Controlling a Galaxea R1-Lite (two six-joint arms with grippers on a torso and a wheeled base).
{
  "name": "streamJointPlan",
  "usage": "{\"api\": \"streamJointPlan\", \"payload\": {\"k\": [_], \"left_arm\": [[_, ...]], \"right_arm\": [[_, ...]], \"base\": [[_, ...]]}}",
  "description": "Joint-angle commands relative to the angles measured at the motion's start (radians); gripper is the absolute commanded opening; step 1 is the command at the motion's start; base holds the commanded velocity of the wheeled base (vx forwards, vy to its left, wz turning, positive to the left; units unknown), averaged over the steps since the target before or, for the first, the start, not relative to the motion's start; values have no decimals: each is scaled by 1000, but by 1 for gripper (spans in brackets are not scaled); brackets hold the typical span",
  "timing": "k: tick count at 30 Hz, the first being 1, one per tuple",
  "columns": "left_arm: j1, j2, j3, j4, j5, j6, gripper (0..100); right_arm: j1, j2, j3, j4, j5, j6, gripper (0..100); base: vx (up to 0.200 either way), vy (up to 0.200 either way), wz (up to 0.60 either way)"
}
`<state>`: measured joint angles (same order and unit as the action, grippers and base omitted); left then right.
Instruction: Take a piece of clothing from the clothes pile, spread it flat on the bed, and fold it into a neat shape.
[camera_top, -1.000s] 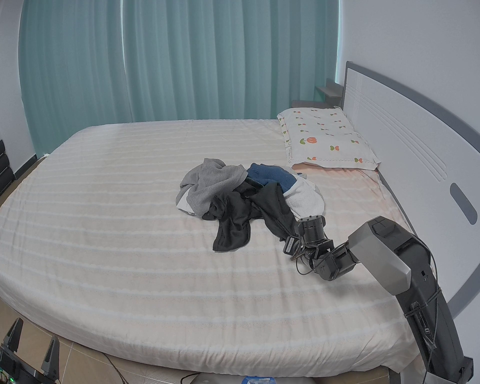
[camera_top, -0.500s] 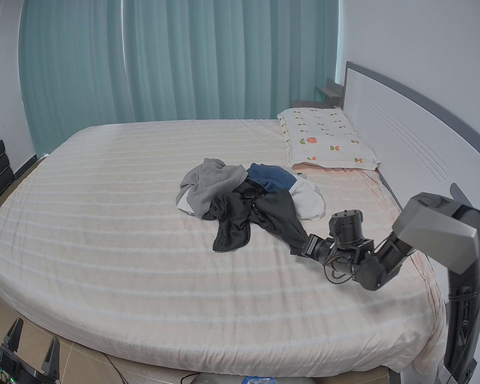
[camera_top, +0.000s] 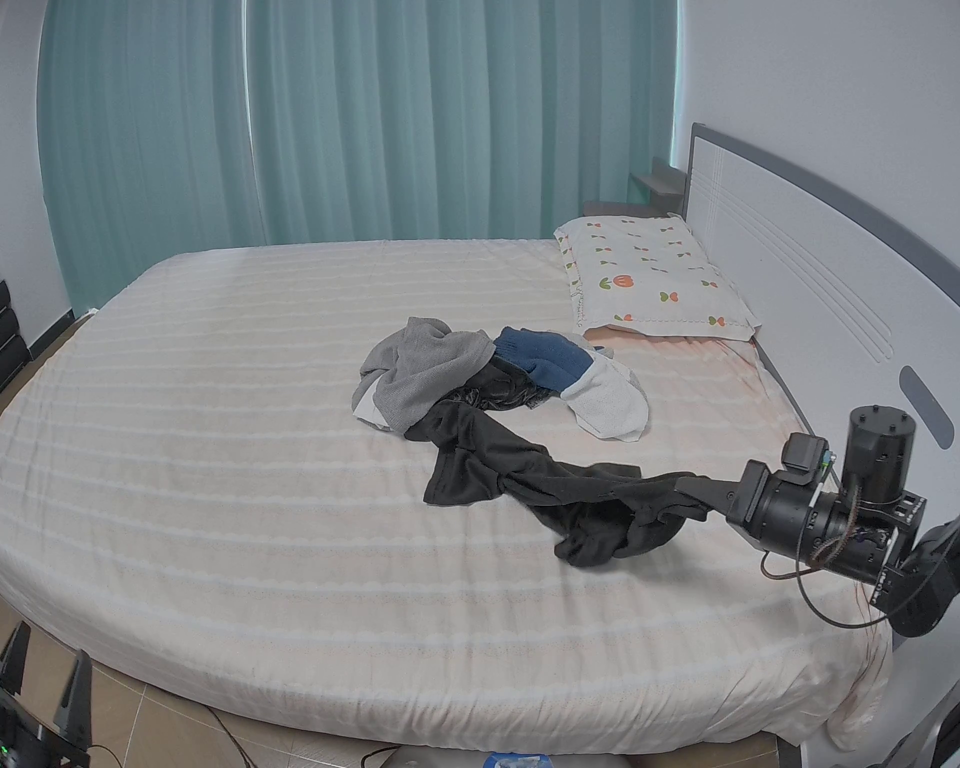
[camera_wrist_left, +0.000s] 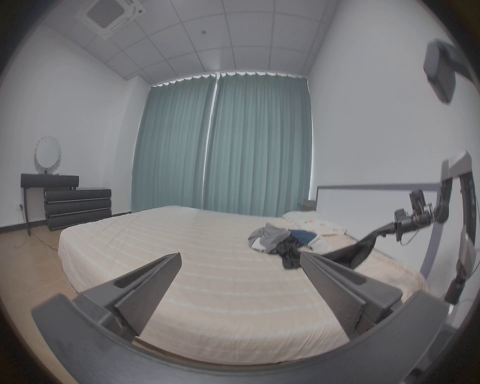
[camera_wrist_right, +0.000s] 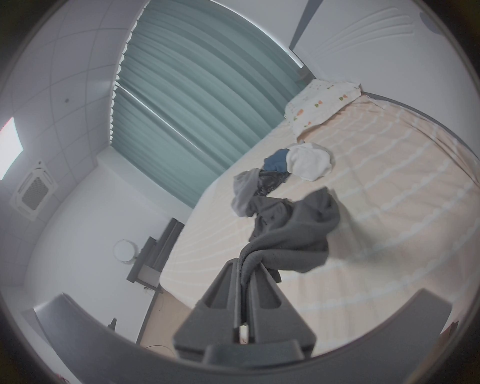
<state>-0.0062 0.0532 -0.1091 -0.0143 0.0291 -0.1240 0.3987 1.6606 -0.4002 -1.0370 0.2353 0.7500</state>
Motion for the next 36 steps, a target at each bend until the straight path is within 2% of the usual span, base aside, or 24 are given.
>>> {"api": "streamJointPlan", "payload": {"k": [1,7,8,11,14,19,23,25,27,29,36], "left_arm": [[-29,298,-172,-1,-18,-49,100],[-121,636,-179,-158,-64,-39,100],[-169,741,-181,-201,-69,-43,100],[-247,925,-181,-291,-69,-46,100],[-322,1142,-178,-440,-63,-51,100],[-428,1384,-172,-673,-51,-123,100],[-497,1531,-187,-745,-35,-178,100],[-534,1633,-207,-777,-14,-192,100],[-545,1669,-215,-793,-3,-193,100],[-554,1814,-261,-891,15,-193,100],[-555,2082,-377,-1041,32,-206,100]], "right_arm": [[48,-110,24,-32,25,8,0],[49,-151,32,-75,27,6,0],[51,-151,31,-80,27,6,0],[52,-151,23,-80,25,8,0],[63,-151,23,-80,25,8,0],[97,-136,8,-80,24,8,0],[144,-110,-71,-78,13,8,0],[180,-98,-101,-81,-30,6,0],[190,-98,-120,-80,-48,5,0],[239,-111,-152,-78,-100,5,0],[275,-99,-138,-78,-110,5,0]], "base": [[0,0,0],[0,0,0],[0,0,0],[0,0,0],[0,0,0],[0,0,0],[0,0,0],[0,0,0],[0,0,0],[0,0,0],[0,0,0]]}}
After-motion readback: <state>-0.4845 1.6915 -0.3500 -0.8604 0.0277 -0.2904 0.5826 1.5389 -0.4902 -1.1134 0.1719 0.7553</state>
